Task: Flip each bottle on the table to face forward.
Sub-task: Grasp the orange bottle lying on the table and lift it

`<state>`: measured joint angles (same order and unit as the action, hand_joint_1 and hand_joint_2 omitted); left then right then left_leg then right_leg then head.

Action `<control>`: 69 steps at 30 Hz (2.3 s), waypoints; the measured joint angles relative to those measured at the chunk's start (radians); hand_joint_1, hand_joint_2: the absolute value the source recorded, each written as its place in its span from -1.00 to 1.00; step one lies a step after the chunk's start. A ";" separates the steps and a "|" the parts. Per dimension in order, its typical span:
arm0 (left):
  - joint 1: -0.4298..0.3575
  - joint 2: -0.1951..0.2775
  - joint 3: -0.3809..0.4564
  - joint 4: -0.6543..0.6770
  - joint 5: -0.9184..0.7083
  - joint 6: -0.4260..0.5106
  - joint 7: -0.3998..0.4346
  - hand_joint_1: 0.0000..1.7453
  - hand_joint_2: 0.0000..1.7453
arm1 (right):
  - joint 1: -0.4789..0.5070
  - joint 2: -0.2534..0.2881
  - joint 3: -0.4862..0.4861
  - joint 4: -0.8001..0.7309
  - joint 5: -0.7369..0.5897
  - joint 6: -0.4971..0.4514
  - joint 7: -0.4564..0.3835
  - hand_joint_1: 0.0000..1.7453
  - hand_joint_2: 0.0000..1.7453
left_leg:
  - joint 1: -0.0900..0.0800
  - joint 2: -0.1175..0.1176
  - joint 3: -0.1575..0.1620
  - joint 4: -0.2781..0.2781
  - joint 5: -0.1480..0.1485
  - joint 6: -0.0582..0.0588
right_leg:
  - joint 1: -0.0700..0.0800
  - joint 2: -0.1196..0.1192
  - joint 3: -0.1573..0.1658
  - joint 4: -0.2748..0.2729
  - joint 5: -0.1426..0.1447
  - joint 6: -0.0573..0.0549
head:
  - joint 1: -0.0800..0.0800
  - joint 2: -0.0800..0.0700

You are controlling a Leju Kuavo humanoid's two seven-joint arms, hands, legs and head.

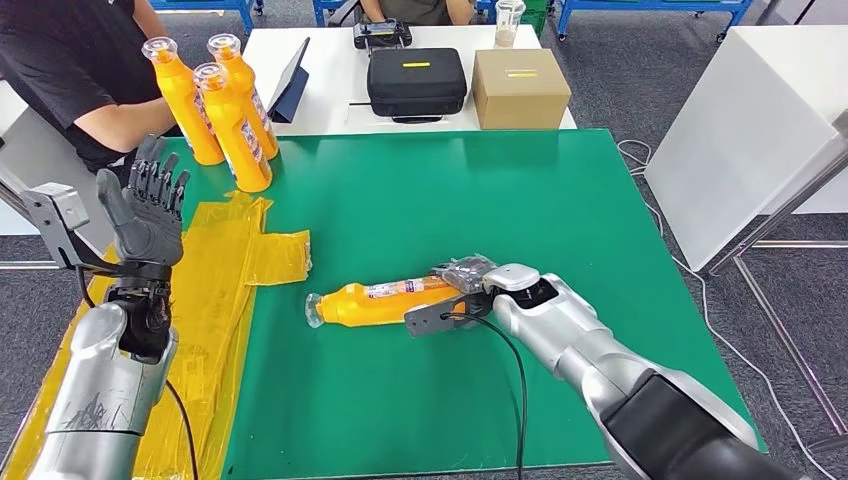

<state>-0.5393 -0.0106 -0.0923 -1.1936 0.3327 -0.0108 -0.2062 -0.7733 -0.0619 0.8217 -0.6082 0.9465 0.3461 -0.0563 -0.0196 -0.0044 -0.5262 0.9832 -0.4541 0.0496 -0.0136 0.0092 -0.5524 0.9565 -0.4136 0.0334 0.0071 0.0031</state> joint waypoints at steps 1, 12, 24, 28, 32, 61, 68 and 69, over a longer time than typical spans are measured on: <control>-0.001 0.001 0.003 0.002 0.002 0.001 -0.004 -1.00 -1.00 | -0.005 0.005 0.002 0.008 0.000 0.004 0.000 1.00 1.00 | 0.000 0.000 0.000 0.000 0.000 0.000 | 0.000 0.000 0.000 0.000 0.000 0.000 | 0.000 0.000; -0.001 0.016 0.046 0.011 0.016 0.011 -0.050 -1.00 -1.00 | -0.057 0.081 0.011 0.094 0.020 0.010 0.000 1.00 1.00 | 0.001 0.001 0.000 0.000 0.000 0.000 | 0.001 0.002 -0.001 0.000 0.000 0.000 | 0.000 0.000; -0.004 0.024 0.058 0.023 0.022 0.008 -0.078 -1.00 -1.00 | -0.078 0.116 0.013 0.139 0.049 0.002 -0.002 -1.00 0.50 | 0.001 0.001 0.000 0.000 0.000 0.000 | 0.001 0.002 -0.001 0.001 0.000 0.000 | 0.000 0.000; -0.016 0.027 0.067 0.052 0.024 -0.001 -0.109 -1.00 -1.00 | -0.091 0.151 0.012 0.175 0.073 -0.022 0.009 -1.00 -1.00 | 0.001 0.001 -0.002 0.000 0.000 0.000 | 0.001 0.002 -0.002 0.001 0.000 0.000 | 0.000 0.000; -0.027 0.027 0.068 0.068 0.024 -0.001 -0.117 -1.00 -1.00 | -0.094 0.163 0.011 0.183 0.074 -0.023 0.014 -1.00 -1.00 | 0.001 0.001 -0.003 0.000 0.000 0.000 | 0.001 0.002 -0.003 0.001 0.000 0.000 | 0.000 0.000; -0.054 0.026 0.076 0.118 0.039 -0.010 -0.149 -1.00 -1.00 | -0.097 0.220 0.011 0.201 0.097 -0.043 -0.021 -1.00 1.00 | 0.001 0.000 -0.004 0.000 0.000 0.000 | 0.001 0.002 -0.004 0.001 0.000 0.000 | 0.000 0.000; -0.054 0.027 0.078 0.119 0.042 -0.013 -0.152 -1.00 -1.00 | -0.095 0.232 0.007 0.201 0.098 -0.064 0.014 -1.00 1.00 | 0.001 0.000 -0.006 0.000 0.001 -0.001 | 0.001 0.002 -0.006 0.001 0.000 0.000 | 0.000 0.000; -0.054 0.027 0.078 0.120 0.043 -0.015 -0.152 -1.00 -1.00 | -0.094 0.232 0.005 0.201 0.099 -0.064 0.023 -1.00 1.00 | 0.001 0.000 -0.006 0.000 0.001 -0.001 | 0.001 0.002 -0.006 0.001 0.000 0.000 | 0.000 0.000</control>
<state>-0.5930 0.0169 -0.0145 -1.0740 0.3759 -0.0254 -0.3586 -0.8669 0.1705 0.8269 -0.4070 1.0451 0.2816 -0.0335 -0.0188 -0.0044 -0.5325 0.9833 -0.4535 0.0490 -0.0129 0.0109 -0.5581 0.9576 -0.4134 0.0336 0.0072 0.0031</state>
